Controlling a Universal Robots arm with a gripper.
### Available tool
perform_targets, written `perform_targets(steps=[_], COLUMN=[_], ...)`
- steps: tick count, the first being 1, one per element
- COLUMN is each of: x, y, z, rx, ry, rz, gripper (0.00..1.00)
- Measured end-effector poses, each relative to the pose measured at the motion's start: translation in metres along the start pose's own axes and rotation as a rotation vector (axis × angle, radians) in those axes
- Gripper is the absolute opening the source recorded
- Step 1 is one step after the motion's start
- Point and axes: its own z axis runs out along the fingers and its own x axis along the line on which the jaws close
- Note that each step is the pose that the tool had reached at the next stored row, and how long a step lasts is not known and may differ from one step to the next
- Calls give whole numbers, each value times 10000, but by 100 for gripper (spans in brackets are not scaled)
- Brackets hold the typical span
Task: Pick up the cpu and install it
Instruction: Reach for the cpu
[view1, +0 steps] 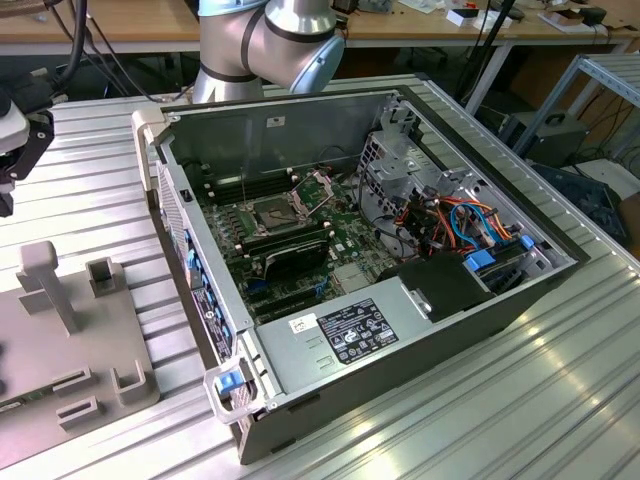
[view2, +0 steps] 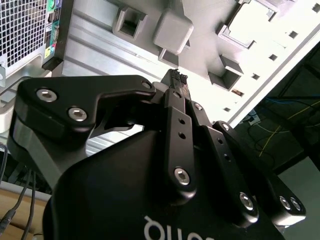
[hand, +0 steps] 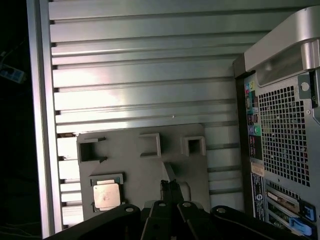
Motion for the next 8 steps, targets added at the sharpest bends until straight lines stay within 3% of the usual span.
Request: perform_targets(steps=[8], x=[17], y=[-7], z=[133], rx=[0], ry=[0], rz=[0], gripper=[11])
